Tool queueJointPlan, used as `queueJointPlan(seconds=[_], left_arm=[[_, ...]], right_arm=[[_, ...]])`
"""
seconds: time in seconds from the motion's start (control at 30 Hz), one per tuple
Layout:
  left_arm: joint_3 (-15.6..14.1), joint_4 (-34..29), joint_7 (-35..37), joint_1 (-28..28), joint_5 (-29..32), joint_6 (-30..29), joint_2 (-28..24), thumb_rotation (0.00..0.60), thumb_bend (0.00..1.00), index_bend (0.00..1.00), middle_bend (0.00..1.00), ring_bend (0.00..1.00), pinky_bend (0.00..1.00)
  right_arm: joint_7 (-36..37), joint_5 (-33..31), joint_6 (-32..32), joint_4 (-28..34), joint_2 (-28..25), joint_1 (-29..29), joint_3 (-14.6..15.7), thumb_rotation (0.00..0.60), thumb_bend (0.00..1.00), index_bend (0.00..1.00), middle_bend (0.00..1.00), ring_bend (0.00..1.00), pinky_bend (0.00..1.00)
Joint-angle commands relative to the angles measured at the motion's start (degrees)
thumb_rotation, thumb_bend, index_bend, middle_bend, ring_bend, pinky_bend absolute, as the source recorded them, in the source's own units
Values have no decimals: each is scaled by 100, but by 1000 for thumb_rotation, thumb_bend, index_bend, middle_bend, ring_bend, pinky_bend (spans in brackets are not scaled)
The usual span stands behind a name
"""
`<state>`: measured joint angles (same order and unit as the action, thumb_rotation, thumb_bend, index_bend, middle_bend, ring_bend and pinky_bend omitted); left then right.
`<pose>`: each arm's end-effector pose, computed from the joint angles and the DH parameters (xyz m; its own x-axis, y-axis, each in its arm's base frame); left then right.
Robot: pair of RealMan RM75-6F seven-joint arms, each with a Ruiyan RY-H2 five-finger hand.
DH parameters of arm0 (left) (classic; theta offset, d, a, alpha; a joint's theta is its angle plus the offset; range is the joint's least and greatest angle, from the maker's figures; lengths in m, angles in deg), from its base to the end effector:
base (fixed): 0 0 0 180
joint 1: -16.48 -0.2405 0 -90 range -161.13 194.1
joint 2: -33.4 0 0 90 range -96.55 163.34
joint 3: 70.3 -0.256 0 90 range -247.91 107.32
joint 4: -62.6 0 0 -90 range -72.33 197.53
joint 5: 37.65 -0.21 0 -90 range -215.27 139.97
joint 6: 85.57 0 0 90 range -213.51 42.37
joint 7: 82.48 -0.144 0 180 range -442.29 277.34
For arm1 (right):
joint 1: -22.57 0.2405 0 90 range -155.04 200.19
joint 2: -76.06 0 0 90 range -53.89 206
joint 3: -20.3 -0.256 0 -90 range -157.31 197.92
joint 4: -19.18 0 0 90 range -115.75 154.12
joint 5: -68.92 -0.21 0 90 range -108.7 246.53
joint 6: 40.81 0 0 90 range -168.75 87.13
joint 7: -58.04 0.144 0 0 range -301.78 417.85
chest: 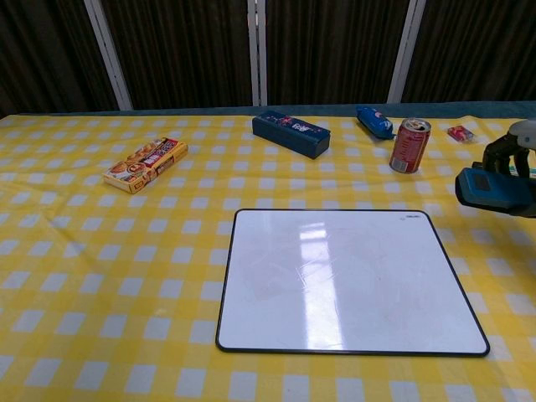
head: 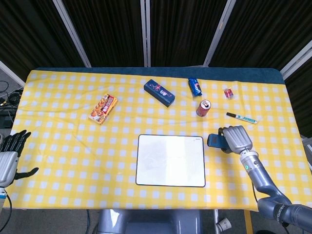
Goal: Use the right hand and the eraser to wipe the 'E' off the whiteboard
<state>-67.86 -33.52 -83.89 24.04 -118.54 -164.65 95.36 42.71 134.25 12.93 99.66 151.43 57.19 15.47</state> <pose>-0.3098 0.1921 0.1545 0.3810 0.0999 0.9191 0.9223 0.0290 -0.3855 -0.2643 -0.3392 0.0652 0.5931 -0.2733 0.7573 -0.8051 -0.2030 0.5573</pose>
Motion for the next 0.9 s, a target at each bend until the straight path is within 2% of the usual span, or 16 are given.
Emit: queueJointPlan(seconds=[0.03, 0.07, 0.1, 0.17, 0.2, 0.23, 0.27, 0.33, 0.6, 0.77, 0.83, 0.9], left_arm=[[3, 11, -8, 3, -6, -5, 9, 600, 0, 0, 0, 0, 0], [3, 14, -18, 6, -2, 0, 16, 600, 0, 0, 0, 0, 0], [3, 13, -24, 8, 3, 6, 20, 600, 0, 0, 0, 0, 0], [0, 9, -36, 15, 13, 29, 26, 600, 0, 0, 0, 0, 0], [-3, 7, -45, 18, 17, 38, 27, 600, 0, 0, 0, 0, 0], [-4, 4, -50, 21, 19, 44, 26, 600, 0, 0, 0, 0, 0], [-5, -4, -46, 23, 17, 49, 23, 600, 0, 0, 0, 0, 0], [-6, -14, -31, 20, 9, 42, 9, 600, 0, 0, 0, 0, 0], [-41, -45, 95, 13, -126, 5, -36, 600, 0, 0, 0, 0, 0], [-62, -77, 175, -19, -254, -102, -82, 600, 0, 0, 0, 0, 0], [-88, -124, 241, -71, -347, -211, -128, 600, 0, 0, 0, 0, 0], [-111, -141, 290, -103, -400, -265, -161, 600, 0, 0, 0, 0, 0]], right_arm=[[448, 47, -78, -524, 275, -187, 63, 600, 589, 553, 574, 479, 555], [563, 119, -119, -582, 308, -206, 96, 600, 502, 516, 535, 452, 518], [632, 147, -153, -604, 319, -215, 109, 600, 346, 438, 466, 391, 439], [675, 109, -227, -578, 306, -231, 112, 600, 68, 205, 275, 211, 231], [703, 66, -267, -486, 268, -242, 98, 600, 19, 125, 207, 142, 160], [720, 52, -262, -402, 225, -255, 84, 600, 0, 43, 120, 64, 77], [694, 107, -149, -289, 162, -294, 78, 600, 0, 8, 58, 17, 27], [640, 324, 183, -139, 79, -401, 102, 600, 0, 0, 10, 0, 0], [1497, 1413, 1863, 942, -619, -1275, 280, 600, 0, 0, 0, 0, 0], [1703, 1907, 2733, 1074, -795, -1749, 411, 600, 0, 29, 1, 0, 0], [1631, 2168, 3325, 949, -781, -2049, 461, 600, 0, 35, 3, 0, 0], [1566, 2340, 3645, 798, -708, -2209, 481, 600, 0, 45, 11, 0, 0]])
